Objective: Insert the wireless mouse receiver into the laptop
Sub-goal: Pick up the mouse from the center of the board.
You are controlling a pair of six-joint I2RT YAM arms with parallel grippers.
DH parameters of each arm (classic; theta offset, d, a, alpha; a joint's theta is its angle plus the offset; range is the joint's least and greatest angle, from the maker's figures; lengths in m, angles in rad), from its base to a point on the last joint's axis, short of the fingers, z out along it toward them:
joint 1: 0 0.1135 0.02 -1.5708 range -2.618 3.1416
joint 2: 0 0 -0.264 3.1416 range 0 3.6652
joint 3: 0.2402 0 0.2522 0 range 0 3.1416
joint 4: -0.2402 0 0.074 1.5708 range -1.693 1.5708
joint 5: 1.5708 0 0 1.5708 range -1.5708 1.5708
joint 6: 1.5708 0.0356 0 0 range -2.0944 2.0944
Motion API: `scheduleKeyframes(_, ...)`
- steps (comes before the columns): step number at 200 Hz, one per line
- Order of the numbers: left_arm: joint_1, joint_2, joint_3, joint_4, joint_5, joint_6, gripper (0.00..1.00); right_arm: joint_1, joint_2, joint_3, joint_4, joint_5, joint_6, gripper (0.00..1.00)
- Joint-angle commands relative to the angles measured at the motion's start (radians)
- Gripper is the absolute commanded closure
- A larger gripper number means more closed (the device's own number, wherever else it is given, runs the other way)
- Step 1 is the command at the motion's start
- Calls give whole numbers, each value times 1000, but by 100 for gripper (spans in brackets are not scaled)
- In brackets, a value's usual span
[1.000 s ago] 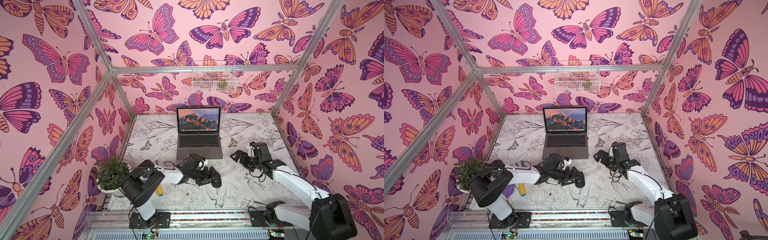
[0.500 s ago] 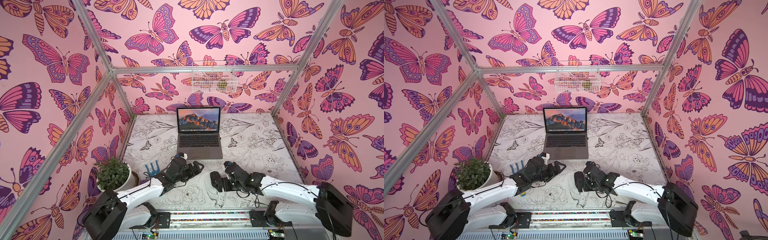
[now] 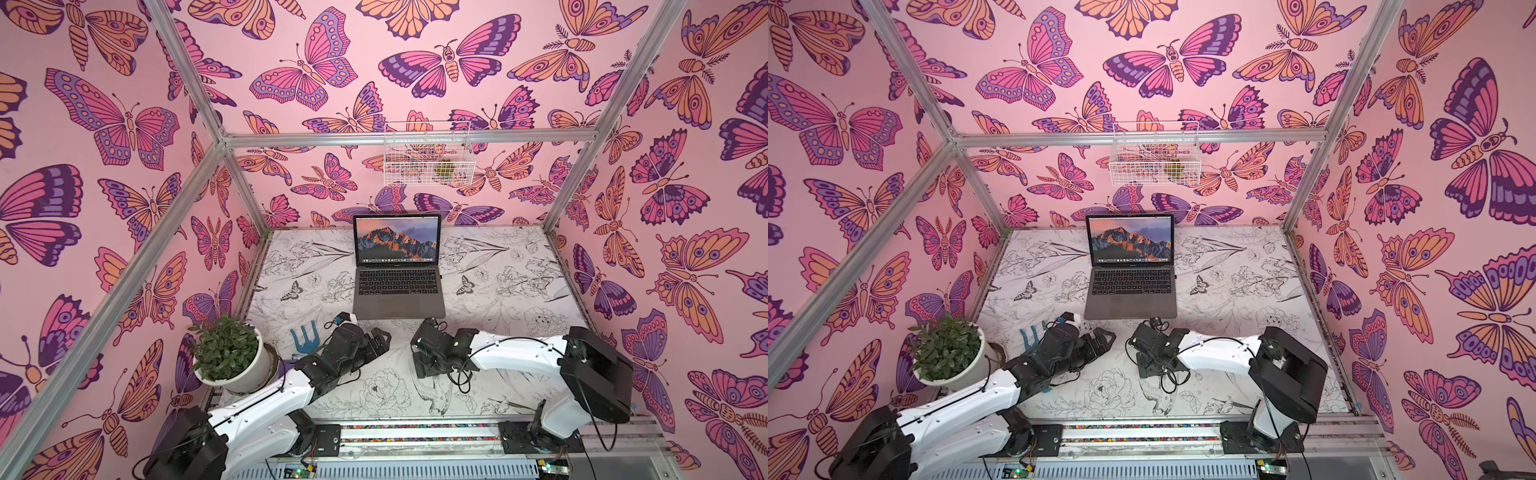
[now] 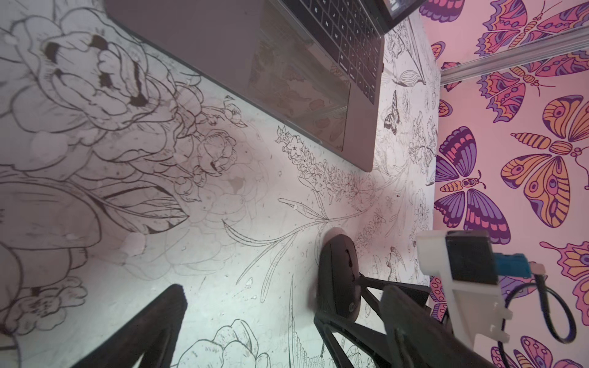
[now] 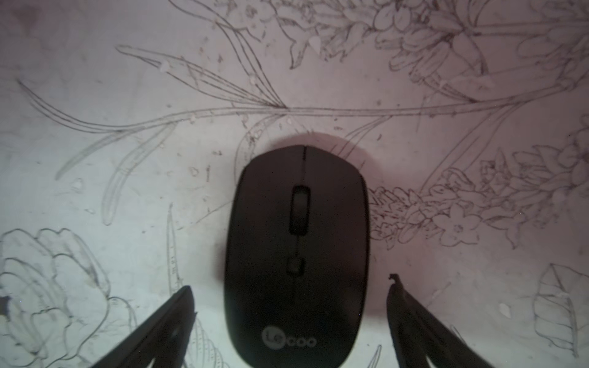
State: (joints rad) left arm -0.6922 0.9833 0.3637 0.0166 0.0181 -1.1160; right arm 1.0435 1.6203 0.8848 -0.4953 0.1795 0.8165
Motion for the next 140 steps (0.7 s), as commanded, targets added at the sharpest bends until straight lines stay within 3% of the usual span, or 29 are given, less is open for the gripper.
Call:
scheduleKeyframes(1,7,-17,-21,-34,-38,4,2,8,19,26,-62,41,18,10)
scheduleKeyframes(54,11,-16,-25,-34,-41,2,2,9,73,55,-62,35,6,25)
scheduleKeyframes(106,15,-2,-24,-35,-49,1,1,4,30,54,-65,93,14,49)
scheduleKeyframes(140,26,5,-21,-35,-59,-5,1,-110,-87,44,-42,91,-45,57)
